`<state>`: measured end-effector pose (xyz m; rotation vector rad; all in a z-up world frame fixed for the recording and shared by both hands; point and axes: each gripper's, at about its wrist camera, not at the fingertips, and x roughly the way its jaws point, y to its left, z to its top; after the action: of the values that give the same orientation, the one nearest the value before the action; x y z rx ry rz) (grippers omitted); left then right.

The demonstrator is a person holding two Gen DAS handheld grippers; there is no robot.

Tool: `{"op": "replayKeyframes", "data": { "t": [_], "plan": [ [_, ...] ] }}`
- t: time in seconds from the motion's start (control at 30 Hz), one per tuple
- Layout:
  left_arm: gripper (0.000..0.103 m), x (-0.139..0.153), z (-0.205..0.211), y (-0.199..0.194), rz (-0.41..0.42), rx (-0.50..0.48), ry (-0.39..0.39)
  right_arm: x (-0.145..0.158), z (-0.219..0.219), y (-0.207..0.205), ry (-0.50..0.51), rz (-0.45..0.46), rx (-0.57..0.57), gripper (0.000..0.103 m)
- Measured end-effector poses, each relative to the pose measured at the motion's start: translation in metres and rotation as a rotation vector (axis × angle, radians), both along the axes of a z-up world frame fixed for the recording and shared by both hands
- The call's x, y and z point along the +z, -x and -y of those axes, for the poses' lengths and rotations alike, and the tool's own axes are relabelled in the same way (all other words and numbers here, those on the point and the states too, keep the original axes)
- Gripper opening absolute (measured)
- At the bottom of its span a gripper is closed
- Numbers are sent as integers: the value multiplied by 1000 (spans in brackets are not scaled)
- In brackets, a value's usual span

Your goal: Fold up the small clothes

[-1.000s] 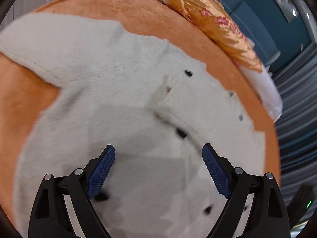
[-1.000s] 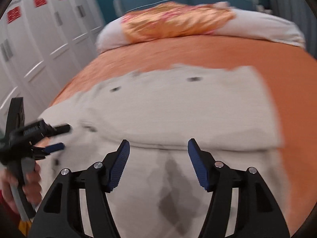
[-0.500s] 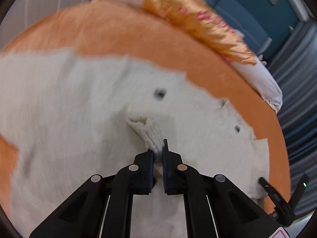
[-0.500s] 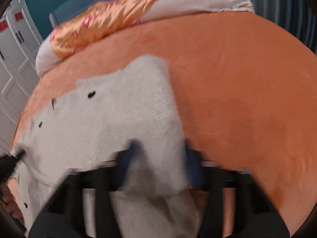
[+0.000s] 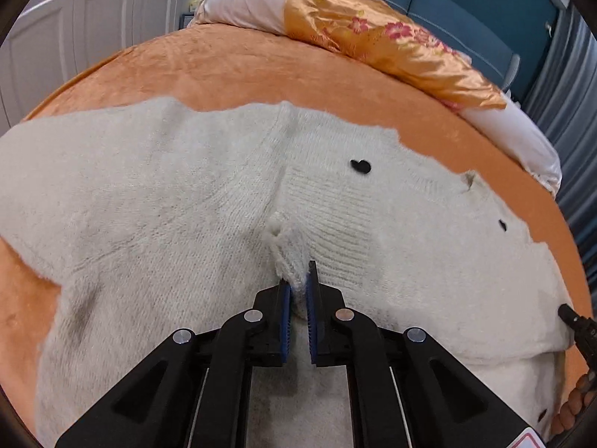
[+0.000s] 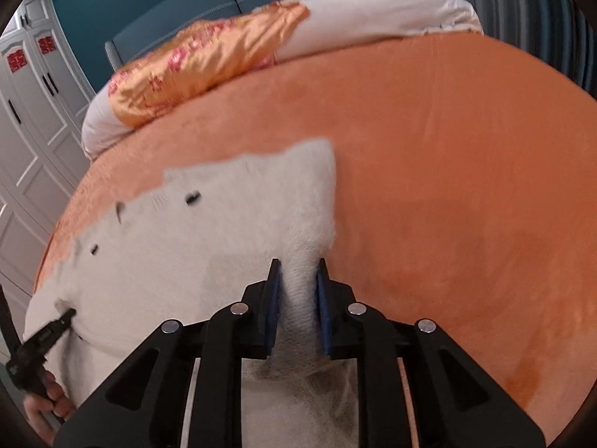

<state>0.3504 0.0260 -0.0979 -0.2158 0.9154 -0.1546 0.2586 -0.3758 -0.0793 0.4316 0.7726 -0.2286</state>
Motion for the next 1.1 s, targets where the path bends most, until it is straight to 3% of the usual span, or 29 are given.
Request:
{"op": "replayKeyframes", "data": {
  "t": [0.07,0.13,0.2,0.27,0.3,0.33,0.37,0.43,0.47,0.5,0.53,0.57,0.6,0.63,0.77,0.87,1.0,1.1],
  "plan": [
    [8,-4,-2,0,2,4,6,16,1,4,35,46,-47,23],
    [10,-6,-1,2,15,9,18,26,6,-5,27,74,-60,57],
    [10,-10,-3,4,30,9,20,24,8,-30,36,36,-42,70],
    [11,-10,1,4,38,9,12,0,9,-58,55,-68,-31,69],
    [11,-9,2,5,40,9,7,-15,10,-75,67,-139,-33,52],
    [11,-9,3,5,42,8,-1,-25,12,-86,46,-177,-17,26],
    [11,-9,4,5,45,8,-7,-24,12,-85,26,-156,-17,17],
    [11,-9,6,5,50,7,-18,0,18,-71,1,-28,-53,13],
    [11,-10,6,5,52,6,-22,9,22,-63,-19,42,-76,12],
    [11,-11,7,6,55,5,-28,7,25,-61,-3,46,-99,12],
    [12,-11,8,6,57,4,-33,-4,28,-67,13,-7,-106,13],
    [12,-11,9,6,59,5,-40,-30,29,-81,9,-139,-82,13],
    [12,-11,10,6,60,5,-47,-40,26,-82,28,-166,-62,14],
    [12,-11,10,6,61,5,-51,-29,19,-78,84,-134,-60,14],
    [12,-11,12,6,63,5,-69,19,-7,-54,107,5,-60,17],
    [12,-11,14,7,68,5,-85,36,-35,-17,143,60,-10,18],
    [12,-11,16,7,71,5,-103,16,-53,5,239,-18,17,54],
    [12,-11,16,7,73,5,-110,-1,-41,28,260,-80,-15,58]
  ]
}}
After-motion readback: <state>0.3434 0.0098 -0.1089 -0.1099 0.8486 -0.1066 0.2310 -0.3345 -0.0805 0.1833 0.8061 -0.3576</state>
